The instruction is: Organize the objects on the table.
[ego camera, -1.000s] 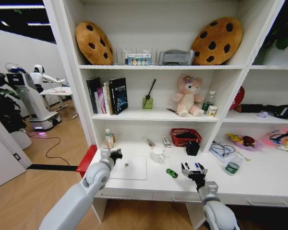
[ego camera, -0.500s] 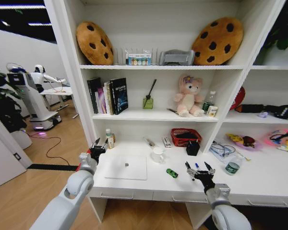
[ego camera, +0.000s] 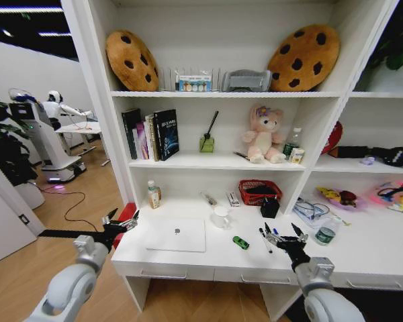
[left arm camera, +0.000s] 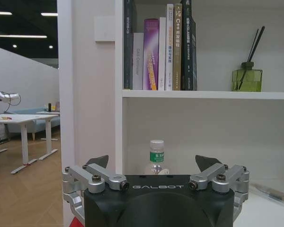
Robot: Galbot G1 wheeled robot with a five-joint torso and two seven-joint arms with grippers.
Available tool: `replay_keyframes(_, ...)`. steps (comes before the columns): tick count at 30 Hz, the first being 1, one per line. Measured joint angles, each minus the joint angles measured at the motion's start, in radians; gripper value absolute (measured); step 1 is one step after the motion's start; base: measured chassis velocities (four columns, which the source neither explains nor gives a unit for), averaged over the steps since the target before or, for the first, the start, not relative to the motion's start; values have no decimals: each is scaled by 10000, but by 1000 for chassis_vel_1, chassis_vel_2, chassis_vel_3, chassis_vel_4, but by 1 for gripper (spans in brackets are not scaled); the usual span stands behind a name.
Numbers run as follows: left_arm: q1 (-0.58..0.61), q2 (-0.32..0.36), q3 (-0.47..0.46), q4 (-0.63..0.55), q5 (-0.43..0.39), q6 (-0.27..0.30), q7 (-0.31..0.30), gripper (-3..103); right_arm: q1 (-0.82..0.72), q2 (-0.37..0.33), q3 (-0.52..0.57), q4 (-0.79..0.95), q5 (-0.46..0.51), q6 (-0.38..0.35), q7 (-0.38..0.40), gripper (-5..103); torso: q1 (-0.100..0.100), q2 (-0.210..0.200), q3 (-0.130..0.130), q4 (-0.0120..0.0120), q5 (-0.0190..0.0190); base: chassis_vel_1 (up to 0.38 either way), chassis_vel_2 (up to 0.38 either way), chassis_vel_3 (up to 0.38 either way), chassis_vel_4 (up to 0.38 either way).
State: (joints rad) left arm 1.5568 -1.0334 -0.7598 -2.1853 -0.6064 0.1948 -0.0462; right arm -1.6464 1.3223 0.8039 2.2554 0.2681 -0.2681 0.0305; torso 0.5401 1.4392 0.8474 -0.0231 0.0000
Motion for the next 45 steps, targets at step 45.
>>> replay_keyframes(45,1683,-685,-483,-1246,535,-320,707,100,-318,-7,70,526,124,-456,89,100,3,0,2,0,0,-12,-14,13,13)
